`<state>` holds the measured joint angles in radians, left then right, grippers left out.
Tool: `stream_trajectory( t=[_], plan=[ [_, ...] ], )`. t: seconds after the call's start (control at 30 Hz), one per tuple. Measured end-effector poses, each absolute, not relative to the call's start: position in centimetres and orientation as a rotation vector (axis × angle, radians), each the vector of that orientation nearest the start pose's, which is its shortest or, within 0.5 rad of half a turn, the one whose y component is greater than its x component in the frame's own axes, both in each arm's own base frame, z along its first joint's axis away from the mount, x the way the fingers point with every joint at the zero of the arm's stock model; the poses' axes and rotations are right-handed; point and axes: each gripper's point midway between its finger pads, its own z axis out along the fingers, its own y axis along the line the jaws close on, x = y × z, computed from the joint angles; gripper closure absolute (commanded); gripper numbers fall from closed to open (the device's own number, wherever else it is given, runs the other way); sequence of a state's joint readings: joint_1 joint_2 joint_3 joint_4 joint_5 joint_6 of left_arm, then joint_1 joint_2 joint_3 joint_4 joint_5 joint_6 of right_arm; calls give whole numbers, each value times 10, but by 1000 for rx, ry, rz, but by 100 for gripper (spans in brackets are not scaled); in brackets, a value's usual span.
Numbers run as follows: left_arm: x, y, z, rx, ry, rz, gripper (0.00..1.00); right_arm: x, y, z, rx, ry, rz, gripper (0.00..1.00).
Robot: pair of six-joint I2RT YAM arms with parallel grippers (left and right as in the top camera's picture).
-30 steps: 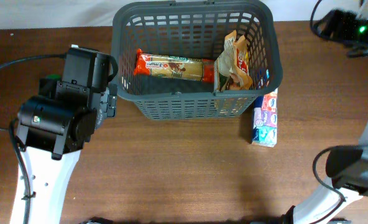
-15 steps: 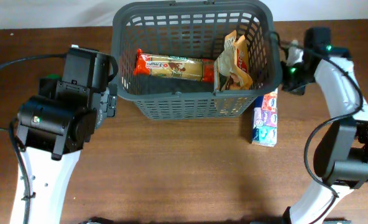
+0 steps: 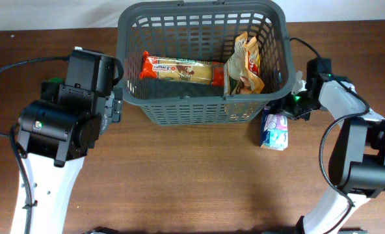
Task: Pack container
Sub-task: 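Grasp the stack of tissue packs with the right gripper, then place the tissue packs on top of the spaghetti and release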
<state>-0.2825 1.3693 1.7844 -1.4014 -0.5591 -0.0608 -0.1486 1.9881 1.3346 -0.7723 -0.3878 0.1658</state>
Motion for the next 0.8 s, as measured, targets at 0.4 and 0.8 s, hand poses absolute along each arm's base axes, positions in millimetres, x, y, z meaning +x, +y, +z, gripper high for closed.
stream_trajectory(
  t=[0.4,0.8],
  plan=[
    [302,7,343,60,2430,560,1,440,-80,111,662,2654,505,96],
    [302,7,343,60,2430,560,1,415,15,475,-291,1890,347,96]
  ],
)
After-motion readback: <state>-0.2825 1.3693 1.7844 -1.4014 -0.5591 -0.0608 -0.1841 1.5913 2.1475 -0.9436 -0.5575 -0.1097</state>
